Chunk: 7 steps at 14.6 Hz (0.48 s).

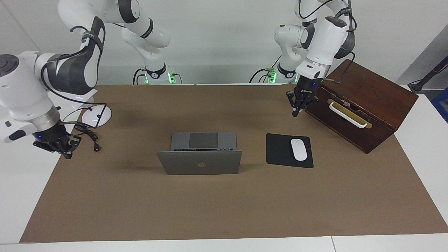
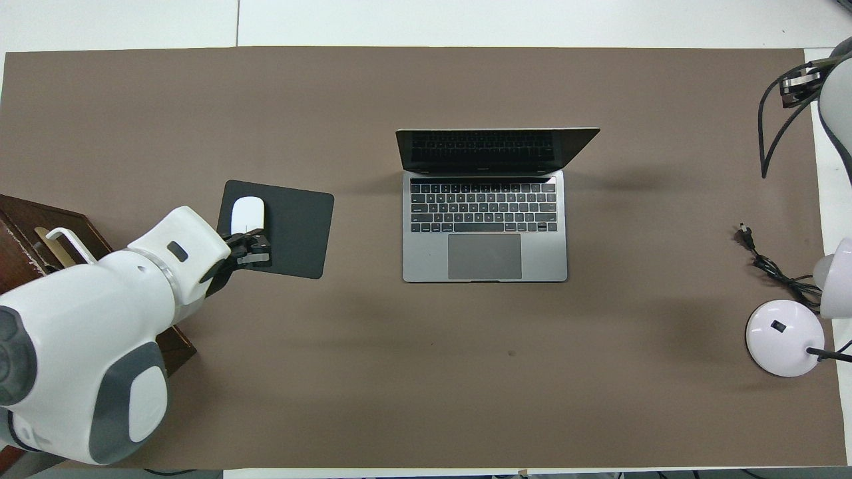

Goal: Close laptop with both arms
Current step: 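Move the left gripper toward the laptop while the right gripper reaches forward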

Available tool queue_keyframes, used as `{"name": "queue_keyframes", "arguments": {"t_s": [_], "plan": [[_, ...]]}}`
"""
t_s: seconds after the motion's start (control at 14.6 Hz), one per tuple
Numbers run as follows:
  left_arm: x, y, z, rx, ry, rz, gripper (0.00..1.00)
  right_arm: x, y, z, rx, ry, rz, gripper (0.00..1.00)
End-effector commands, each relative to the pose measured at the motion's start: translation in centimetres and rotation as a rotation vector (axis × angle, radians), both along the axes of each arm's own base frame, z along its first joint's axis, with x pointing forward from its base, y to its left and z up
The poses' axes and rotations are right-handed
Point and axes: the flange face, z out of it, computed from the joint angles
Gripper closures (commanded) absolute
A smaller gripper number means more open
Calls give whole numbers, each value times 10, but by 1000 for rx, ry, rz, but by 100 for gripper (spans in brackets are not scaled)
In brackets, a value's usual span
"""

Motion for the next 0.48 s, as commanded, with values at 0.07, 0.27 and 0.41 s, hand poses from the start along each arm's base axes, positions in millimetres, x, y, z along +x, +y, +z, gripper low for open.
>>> {"name": "queue_keyframes", "arguments": {"t_s": [0.07,0.27,0.41], "plan": [[-30,-37,-31,-60,-56,-16,100,25,2,-20,19,-2,-53,100],[-38,-63,-46,-75,-84,-49,100,34,22,-37,51,-8,-106,100],[-44,-87,-60,-98,-114,-64,100,38,42,-42,56,-11,-122,100]]}}
